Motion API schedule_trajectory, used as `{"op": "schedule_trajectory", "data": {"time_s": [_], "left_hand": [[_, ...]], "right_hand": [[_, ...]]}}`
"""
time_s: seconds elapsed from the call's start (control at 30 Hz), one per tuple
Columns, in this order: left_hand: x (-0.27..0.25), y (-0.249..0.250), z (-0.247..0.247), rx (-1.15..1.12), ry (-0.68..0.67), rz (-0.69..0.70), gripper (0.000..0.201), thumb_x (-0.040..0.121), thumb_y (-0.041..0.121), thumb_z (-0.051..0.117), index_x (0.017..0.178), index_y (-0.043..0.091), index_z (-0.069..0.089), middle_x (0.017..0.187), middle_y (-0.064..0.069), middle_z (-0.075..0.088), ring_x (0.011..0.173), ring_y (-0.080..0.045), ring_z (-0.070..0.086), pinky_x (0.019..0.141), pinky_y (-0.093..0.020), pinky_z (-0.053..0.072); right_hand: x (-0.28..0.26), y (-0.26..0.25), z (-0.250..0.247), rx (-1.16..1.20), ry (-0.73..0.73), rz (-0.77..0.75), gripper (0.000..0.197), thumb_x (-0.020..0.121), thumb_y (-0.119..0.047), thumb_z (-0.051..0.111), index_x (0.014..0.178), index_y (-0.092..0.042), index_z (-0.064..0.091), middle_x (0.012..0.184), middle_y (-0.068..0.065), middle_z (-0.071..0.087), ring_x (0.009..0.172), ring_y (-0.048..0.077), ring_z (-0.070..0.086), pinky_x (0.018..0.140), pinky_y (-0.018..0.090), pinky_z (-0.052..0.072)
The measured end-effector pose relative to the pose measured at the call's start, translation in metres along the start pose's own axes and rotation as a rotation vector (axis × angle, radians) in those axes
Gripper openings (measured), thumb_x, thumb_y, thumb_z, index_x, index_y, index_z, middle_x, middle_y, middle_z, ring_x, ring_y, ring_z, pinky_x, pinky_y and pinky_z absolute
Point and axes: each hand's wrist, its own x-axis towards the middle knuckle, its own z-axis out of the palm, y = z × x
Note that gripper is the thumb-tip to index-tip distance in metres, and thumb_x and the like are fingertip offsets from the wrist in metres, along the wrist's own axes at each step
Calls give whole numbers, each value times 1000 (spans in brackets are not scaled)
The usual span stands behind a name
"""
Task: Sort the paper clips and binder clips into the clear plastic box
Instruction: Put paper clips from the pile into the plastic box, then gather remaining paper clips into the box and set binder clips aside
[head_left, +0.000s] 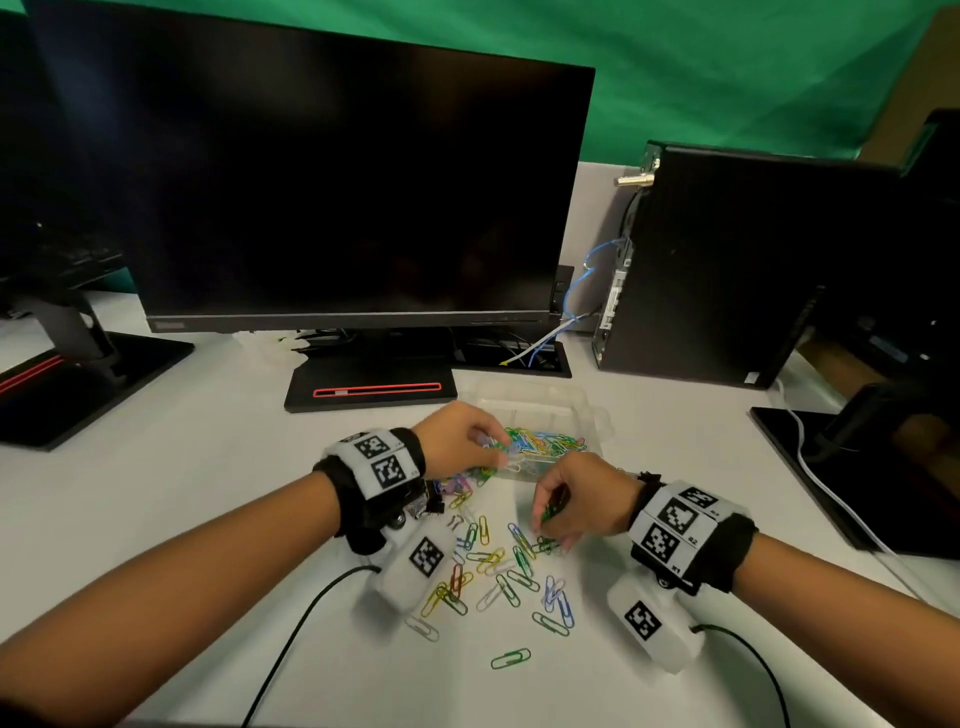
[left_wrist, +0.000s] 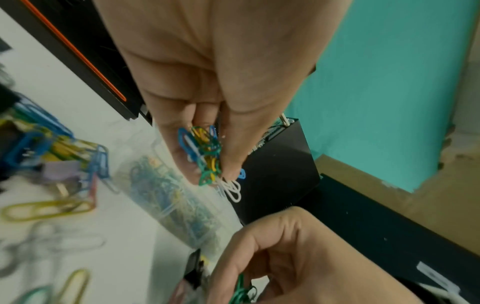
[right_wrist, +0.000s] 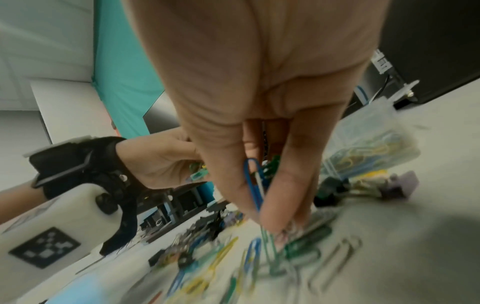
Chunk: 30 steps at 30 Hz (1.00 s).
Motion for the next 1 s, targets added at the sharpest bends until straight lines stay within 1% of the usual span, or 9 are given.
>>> {"op": "schedule_trajectory", "data": {"time_s": [0.1, 0.17, 0.3, 0.4, 0.53, 0.7, 0.8, 0.93, 1.0], "left_hand": [[22, 7, -2, -26, 51, 40, 27, 83, 18, 68, 108, 9, 69, 90, 1, 64, 64, 1, 50, 65, -8, 43], [33, 10, 0, -53, 63, 10, 28, 84, 15, 68, 109, 4, 68, 84, 1, 59, 55, 1, 44, 49, 0, 36], [51, 2, 6, -119, 64, -79, 27, 86, 15, 65, 110, 4, 69, 79, 0, 62, 55, -7, 46, 43, -10, 41], [55, -1, 5, -119, 97, -98, 25, 90, 7, 58, 112, 2, 67, 86, -2, 61, 55, -4, 45, 38, -2, 35], [62, -3, 5, -182, 107, -180, 27, 93, 2, 48, 110, 3, 68, 55, 6, 58, 43, -3, 44, 43, -11, 38], [61, 1, 5, -346, 30, -241, 31, 94, 2, 42, 115, 9, 64, 113, -8, 63, 101, -14, 56, 86, -29, 52], [60, 4, 2, -314, 6, -182, 35, 93, -1, 41, 121, 8, 60, 125, -9, 61, 105, -12, 52, 77, -25, 48], [55, 5, -2, -141, -22, -67, 39, 92, -9, 36, 123, 1, 59, 125, -19, 60, 105, -18, 55, 60, -3, 44], [50, 2, -4, -40, -46, -15, 41, 91, -13, 35, 121, 0, 60, 122, -21, 61, 108, -24, 58, 62, 1, 43]], "right_hand": [[5, 0, -23, 10, 76, 22, 8, 78, -3, 71, 81, -9, 73, 71, 2, 70, 49, 4, 62, 58, 20, 56], [11, -1, -38, 62, 143, 26, 12, 77, -3, 71, 74, -14, 73, 73, 5, 71, 54, 10, 65, 63, 23, 57], [27, 2, -62, 167, 260, 27, 9, 77, 0, 72, 74, -9, 73, 69, 4, 70, 56, 11, 67, 62, 21, 59], [42, 9, -66, 236, 328, 58, 13, 76, 2, 72, 72, -10, 72, 69, 6, 68, 58, 15, 67, 64, 24, 60], [60, 19, -60, 231, 353, 117, 13, 80, -1, 70, 73, -11, 72, 73, 5, 68, 62, 19, 66, 68, 27, 60], [68, 19, -54, -5, 271, 87, 30, 83, 5, 56, 89, -18, 75, 98, 8, 72, 79, 17, 63, 84, 32, 56], [64, 12, -45, -206, 157, 18, 41, 85, 4, 47, 103, -23, 73, 113, 3, 67, 86, 15, 55, 81, 24, 48], [63, 10, -40, -378, 129, 47, 46, 87, 3, 40, 107, -24, 71, 120, 4, 64, 101, 25, 58, 84, 24, 44], [61, 10, -44, -427, 127, 84, 41, 88, 1, 42, 107, -20, 72, 120, 5, 65, 106, 25, 58, 84, 22, 42]]}}
